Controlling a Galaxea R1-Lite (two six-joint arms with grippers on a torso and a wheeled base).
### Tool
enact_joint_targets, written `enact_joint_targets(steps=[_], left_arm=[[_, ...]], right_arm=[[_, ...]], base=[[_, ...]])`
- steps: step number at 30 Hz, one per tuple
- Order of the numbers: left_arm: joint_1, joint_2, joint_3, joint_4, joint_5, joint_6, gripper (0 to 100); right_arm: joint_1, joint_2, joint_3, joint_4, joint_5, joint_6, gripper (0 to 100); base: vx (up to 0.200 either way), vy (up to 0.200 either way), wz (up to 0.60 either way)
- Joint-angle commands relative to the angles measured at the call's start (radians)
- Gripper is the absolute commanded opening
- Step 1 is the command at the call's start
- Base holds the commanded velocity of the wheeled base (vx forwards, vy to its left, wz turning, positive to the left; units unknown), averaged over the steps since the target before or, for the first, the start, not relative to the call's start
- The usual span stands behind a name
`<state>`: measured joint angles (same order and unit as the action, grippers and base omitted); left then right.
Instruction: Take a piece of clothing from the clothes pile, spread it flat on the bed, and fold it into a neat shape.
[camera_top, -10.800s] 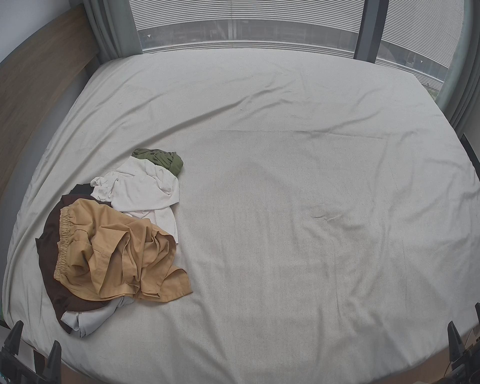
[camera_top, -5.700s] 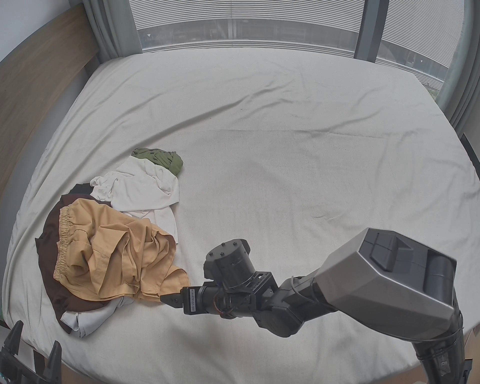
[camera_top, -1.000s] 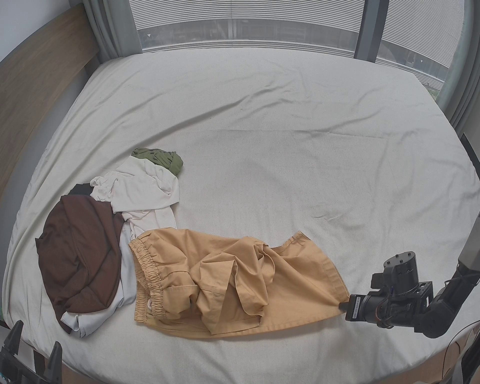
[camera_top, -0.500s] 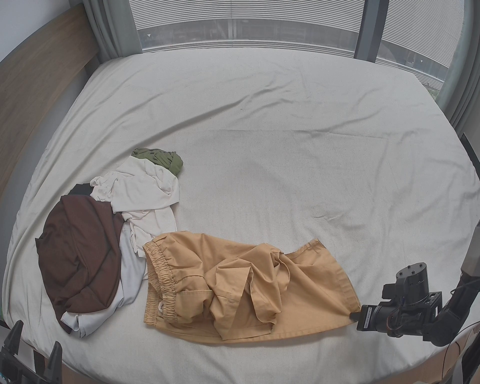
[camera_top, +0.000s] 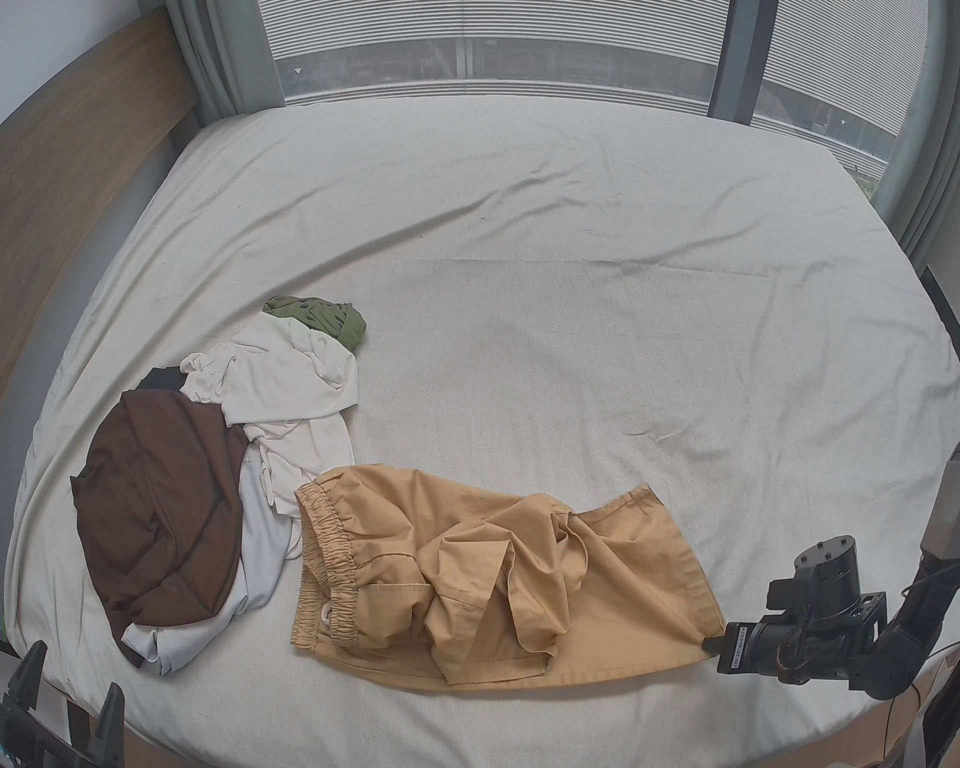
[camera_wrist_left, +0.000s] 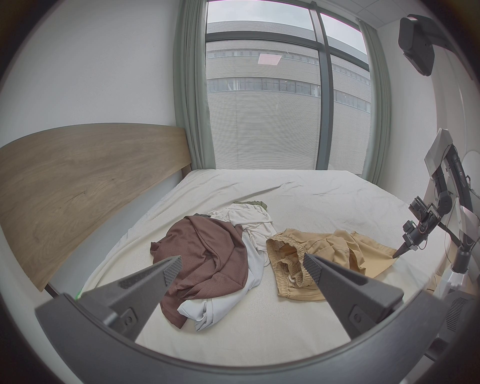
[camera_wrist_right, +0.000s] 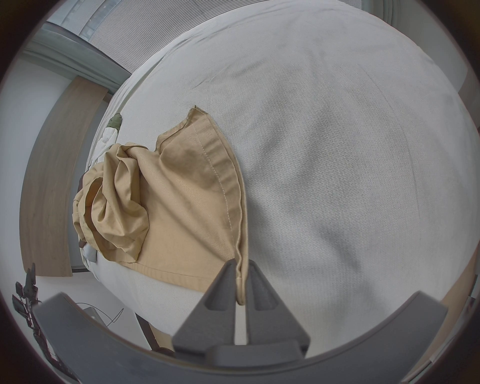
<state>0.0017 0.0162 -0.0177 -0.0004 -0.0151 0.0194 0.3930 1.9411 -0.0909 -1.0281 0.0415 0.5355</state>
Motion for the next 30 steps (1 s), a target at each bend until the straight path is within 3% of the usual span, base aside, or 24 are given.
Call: enact_joint_targets(steps=[1, 6, 13, 26, 30], left_arm=[[0.000, -0.016, 0.018, 0.000, 0.001, -0.009, 100], [-0.002, -0.016, 0.018, 0.000, 0.000, -0.012, 100], [-0.003, -0.016, 0.016, 0.003, -0.022, -0.002, 100], [-0.003, -0.016, 0.016, 0.005, -0.036, 0.011, 100], [-0.003, -0.016, 0.016, 0.003, -0.031, 0.001, 100]], right_arm=[[0.012, 0.004, 0.000, -0.052, 0.001, 0.001, 100], [0.035, -0.056, 0.057, -0.198, 0.000, 0.000, 100], [0.158, -0.261, 0.072, -0.299, 0.038, -0.002, 100], [0.382, -0.307, -0.190, -0.334, 0.060, -0.005, 100], [0.376, -0.303, -0.227, -0.336, 0.103, -0.017, 100]], base=[[0.000, 0.000, 0.00], [0.000, 0.000, 0.00], [0.000, 0.000, 0.00], [0.000, 0.000, 0.00], [0.000, 0.000, 0.00]])
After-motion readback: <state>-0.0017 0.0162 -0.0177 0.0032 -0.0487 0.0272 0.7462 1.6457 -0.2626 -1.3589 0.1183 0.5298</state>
